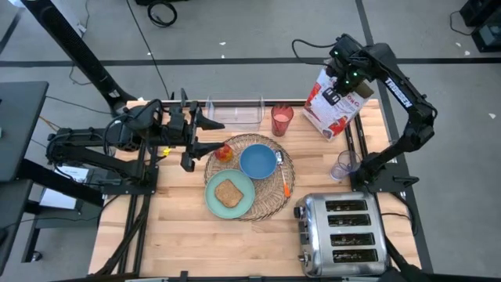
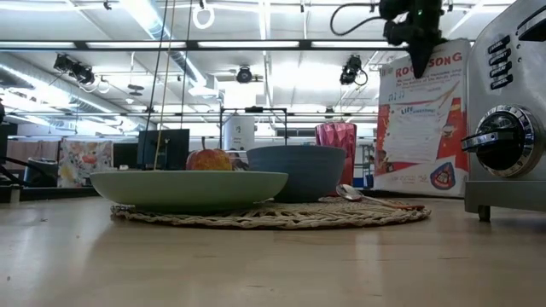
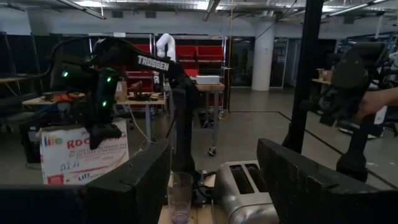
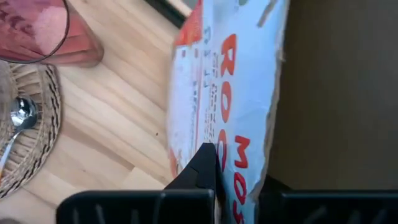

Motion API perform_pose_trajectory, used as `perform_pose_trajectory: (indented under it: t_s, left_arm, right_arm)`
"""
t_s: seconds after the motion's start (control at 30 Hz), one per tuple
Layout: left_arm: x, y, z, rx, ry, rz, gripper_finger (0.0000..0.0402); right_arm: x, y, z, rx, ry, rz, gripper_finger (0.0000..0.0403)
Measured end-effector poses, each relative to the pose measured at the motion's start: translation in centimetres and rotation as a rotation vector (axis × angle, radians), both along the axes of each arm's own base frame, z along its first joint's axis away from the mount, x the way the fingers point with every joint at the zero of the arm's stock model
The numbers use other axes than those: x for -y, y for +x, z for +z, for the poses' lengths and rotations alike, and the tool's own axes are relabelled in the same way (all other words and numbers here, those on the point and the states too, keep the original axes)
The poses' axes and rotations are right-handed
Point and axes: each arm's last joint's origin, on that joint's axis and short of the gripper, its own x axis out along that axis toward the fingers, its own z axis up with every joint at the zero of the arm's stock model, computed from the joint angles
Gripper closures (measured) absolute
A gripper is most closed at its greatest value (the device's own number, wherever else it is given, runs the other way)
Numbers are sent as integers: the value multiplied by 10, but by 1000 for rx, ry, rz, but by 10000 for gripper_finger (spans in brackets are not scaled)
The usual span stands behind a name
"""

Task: Arrange a breakfast setting
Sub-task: Pour the cereal into the blue bowl

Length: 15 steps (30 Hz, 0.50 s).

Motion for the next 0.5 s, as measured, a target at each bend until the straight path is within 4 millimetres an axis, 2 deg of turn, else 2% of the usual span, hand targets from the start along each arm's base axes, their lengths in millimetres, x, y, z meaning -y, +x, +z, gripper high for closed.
perform_pose_trajectory:
  t_s: [0.5]
  left_arm:
    - [-1, 0, -1, -14, -33, 19, 159]
  right_arm:
    - [-47, -39, 47, 155, -207, -161, 401]
